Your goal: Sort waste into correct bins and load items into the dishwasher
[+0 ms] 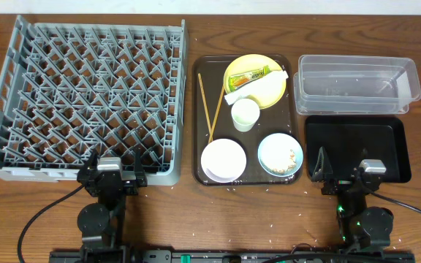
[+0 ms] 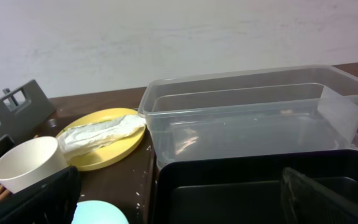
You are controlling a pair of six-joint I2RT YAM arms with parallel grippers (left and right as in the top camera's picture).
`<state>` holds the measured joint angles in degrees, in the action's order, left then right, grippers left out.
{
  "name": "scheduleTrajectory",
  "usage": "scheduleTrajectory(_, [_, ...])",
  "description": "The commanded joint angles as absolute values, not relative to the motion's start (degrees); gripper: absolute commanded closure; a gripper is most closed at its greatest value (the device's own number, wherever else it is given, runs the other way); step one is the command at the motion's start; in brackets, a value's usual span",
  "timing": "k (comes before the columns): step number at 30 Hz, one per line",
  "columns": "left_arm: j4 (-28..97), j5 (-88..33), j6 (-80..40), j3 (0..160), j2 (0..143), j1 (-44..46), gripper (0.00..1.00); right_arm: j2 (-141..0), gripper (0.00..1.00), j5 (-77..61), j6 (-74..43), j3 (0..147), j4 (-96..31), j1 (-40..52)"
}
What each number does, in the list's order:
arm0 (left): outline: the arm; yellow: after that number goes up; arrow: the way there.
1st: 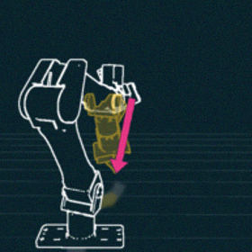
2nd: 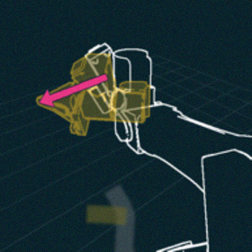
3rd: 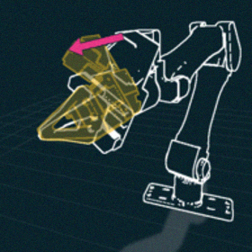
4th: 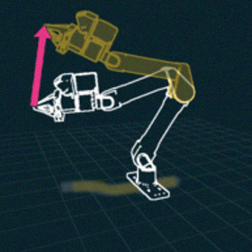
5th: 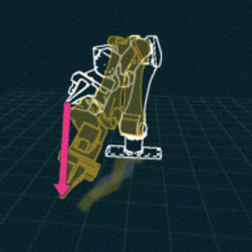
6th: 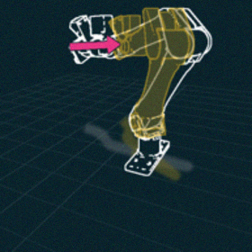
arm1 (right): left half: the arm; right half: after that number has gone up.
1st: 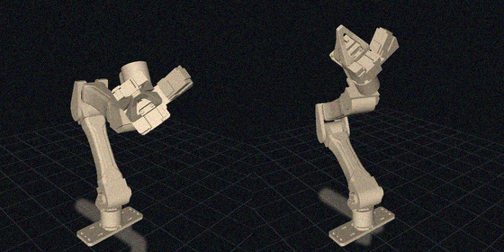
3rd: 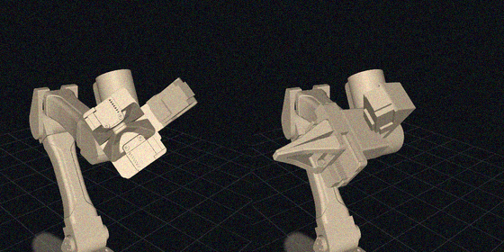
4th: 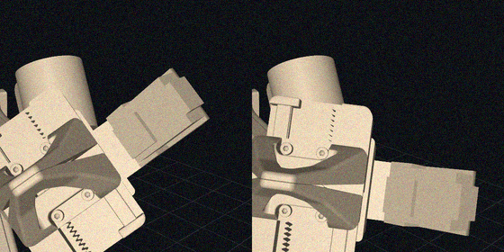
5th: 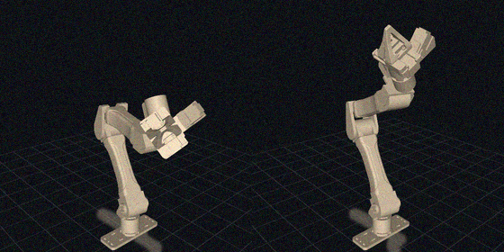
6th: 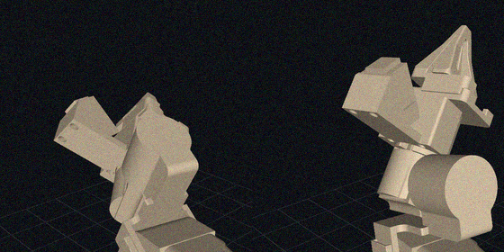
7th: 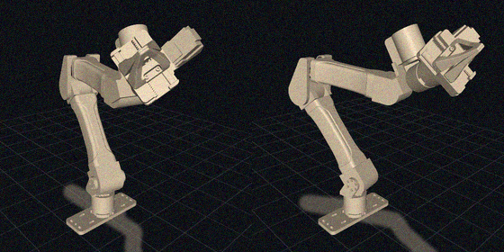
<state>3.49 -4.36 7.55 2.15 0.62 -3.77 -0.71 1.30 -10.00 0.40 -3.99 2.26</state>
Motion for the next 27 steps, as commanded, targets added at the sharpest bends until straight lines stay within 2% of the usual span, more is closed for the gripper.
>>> scheduleTrajectory(1, [4.16, -4.95, 7.7, 0.54, 0.3, -4.12, 0.05, -0.27, 0.01, 1.43, -9.54, 0.32, -4.21, 3.07])
scheduleTrajectory(27, [4.16, -4.95, 7.7, 0.51, 0.3, -4.12, 0.05, -0.27, 0.01, 3.46, -9.54, 0.32, -1.89, 3.05])
